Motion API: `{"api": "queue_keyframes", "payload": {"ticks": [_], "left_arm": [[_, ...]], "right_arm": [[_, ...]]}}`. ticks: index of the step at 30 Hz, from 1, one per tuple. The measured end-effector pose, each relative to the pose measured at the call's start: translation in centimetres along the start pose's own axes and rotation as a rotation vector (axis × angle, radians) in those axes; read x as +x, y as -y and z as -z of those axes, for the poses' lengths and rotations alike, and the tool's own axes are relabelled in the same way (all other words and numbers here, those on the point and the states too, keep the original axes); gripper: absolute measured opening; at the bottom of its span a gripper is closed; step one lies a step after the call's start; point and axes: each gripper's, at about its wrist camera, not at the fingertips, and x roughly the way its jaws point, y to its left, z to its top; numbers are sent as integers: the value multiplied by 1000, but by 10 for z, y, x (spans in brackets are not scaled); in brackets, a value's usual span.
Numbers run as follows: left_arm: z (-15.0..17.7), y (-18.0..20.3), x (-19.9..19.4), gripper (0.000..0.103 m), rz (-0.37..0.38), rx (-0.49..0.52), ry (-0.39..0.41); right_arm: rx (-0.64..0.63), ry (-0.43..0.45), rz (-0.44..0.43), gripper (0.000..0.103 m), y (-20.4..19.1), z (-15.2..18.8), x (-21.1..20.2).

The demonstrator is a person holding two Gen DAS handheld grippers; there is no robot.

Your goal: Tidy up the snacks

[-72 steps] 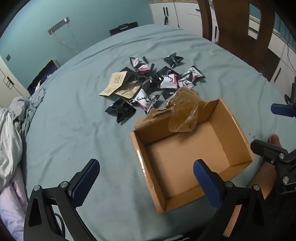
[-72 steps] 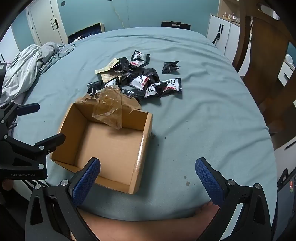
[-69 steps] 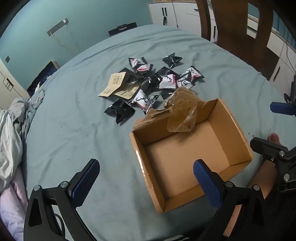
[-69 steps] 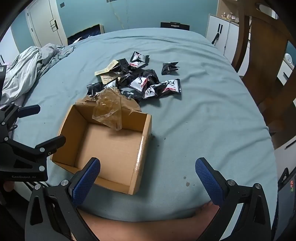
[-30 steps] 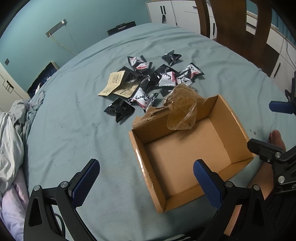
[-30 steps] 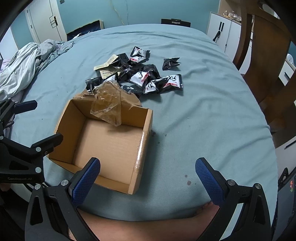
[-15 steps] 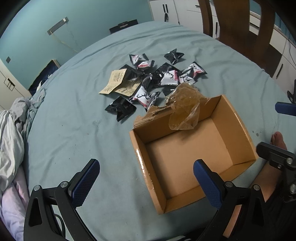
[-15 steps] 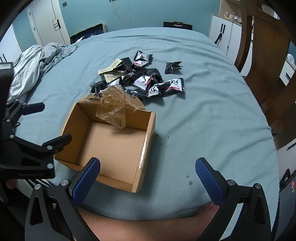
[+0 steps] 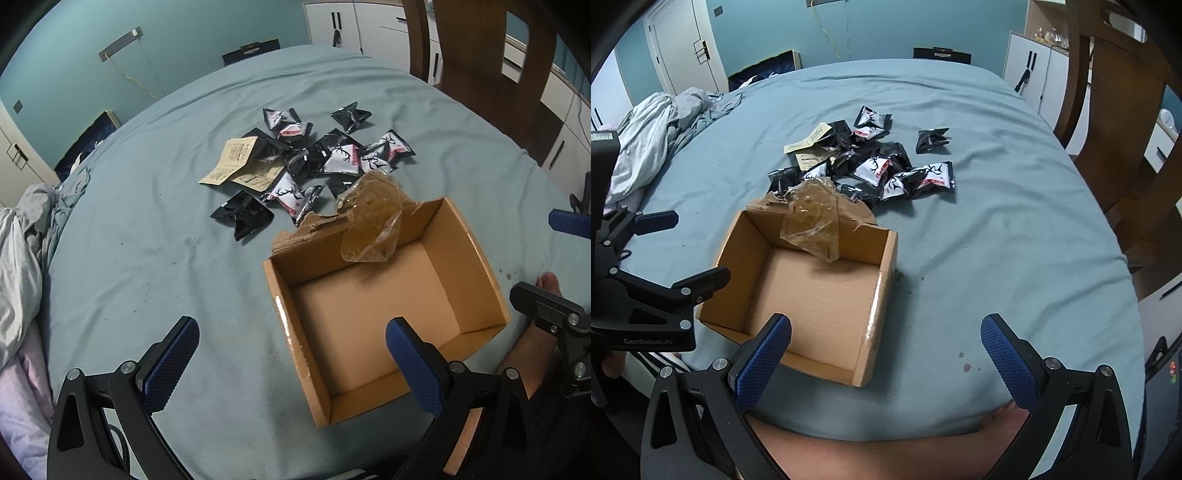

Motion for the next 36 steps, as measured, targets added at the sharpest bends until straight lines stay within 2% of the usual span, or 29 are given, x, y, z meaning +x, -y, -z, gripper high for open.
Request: {"api": "queue_keyframes", "payload": {"ticks": [7,36], "left_arm": [[0,-1,-4,103,11,-4,7],[0,-2,1,103,13,-18,-10]], "right_arm": [[-17,-9,24,103,-4,-1,6],[23,-12,-11,103,5,-8,9]]}}
